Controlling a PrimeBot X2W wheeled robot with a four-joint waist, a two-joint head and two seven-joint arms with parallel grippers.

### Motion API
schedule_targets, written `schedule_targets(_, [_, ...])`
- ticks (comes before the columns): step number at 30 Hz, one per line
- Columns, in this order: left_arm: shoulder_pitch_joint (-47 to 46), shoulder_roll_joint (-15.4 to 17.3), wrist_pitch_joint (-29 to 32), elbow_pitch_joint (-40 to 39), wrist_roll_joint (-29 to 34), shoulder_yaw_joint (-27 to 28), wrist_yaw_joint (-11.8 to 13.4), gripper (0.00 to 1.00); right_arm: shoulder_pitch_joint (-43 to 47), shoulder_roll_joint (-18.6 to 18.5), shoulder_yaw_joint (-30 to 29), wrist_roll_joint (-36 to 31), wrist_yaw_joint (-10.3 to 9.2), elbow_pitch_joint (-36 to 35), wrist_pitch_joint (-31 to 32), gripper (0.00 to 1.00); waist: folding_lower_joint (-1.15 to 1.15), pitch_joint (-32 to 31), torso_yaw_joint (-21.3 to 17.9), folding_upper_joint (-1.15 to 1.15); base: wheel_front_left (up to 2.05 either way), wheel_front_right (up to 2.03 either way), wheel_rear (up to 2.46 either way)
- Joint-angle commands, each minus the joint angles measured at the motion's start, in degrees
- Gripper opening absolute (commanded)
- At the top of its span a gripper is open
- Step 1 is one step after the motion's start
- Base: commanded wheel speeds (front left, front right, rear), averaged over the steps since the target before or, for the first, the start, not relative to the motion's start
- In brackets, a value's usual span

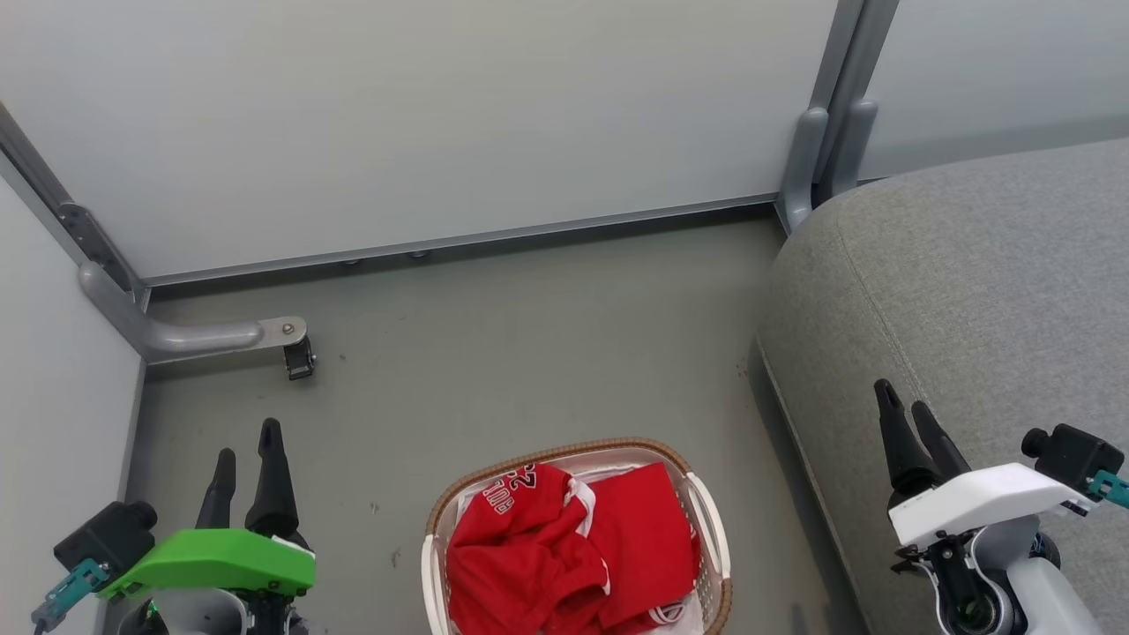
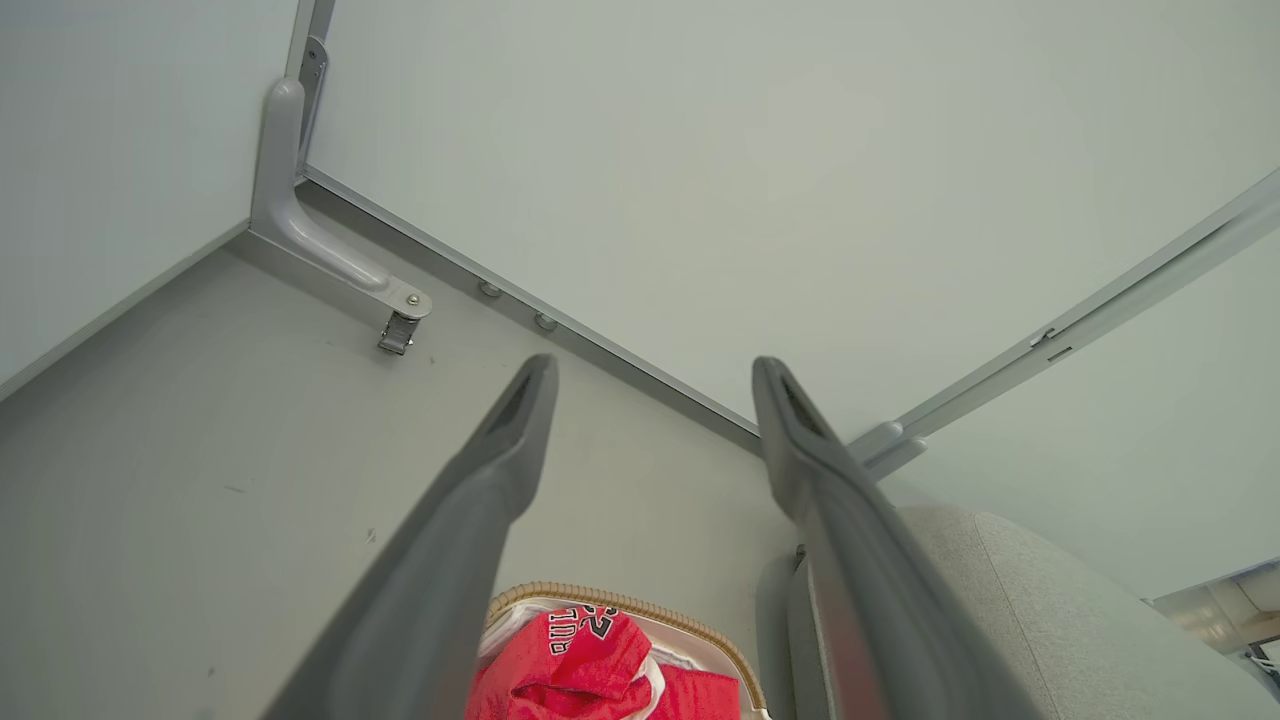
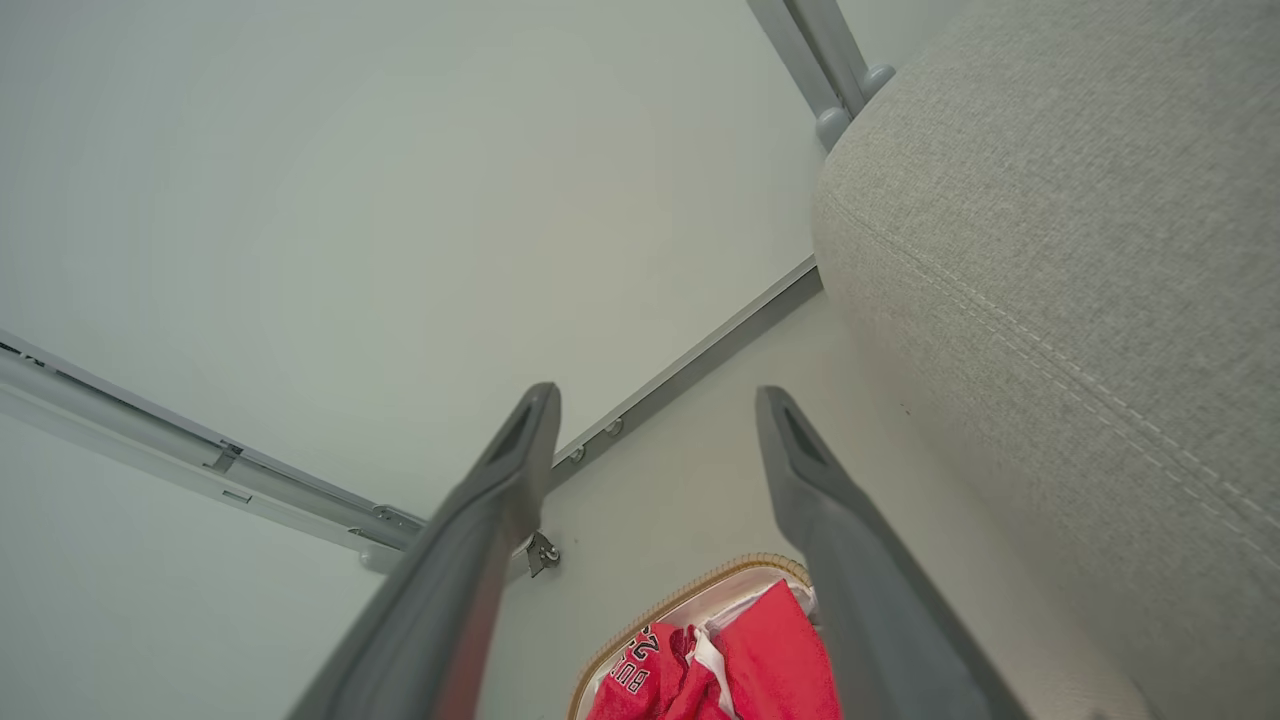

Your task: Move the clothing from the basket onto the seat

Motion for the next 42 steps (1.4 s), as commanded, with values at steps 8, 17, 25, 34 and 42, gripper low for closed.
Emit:
schedule_targets(8, [0.6,1.7,-1.9,-0.8,7.1,-1.8,1.4,1.00,-1.5,-1.0,1.6,-7.5,0.02,0.5,-1.9,1.00,0.00,0.1,0.0,0.00,0.00,0.00,0.00])
schedule_targets(17, [0.7,2.2,-3.4,-0.8,12.9,-3.2,2.2,1.00,-2.1,-1.2,2.3,-13.3,0.02,1.1,-3.4,1.00,0.00,0.2,-0.1,0.00,0.00,0.00,0.00])
schedule_targets(25, [1.2,2.3,-4.6,-1.0,17.3,-3.6,2.4,1.00,-2.1,-0.9,1.9,-18.4,0.02,1.4,-4.5,1.00,0.00,0.2,-0.1,0.00,0.00,0.00,0.00])
schedule_targets(34, [1.7,1.8,-5.9,-0.9,22.4,-3.4,2.5,1.00,-2.2,-0.8,1.6,-24.5,0.02,1.9,-5.8,1.00,0.00,0.2,-0.1,0.00,0.00,0.00,0.00])
schedule_targets(42, [2.2,1.3,-7.0,-1.2,26.7,-3.4,2.1,1.00,-2.0,-0.2,0.9,-30.0,0.02,2.1,-6.9,1.00,0.00,0.5,0.0,0.00,0.00,0.00,0.00])
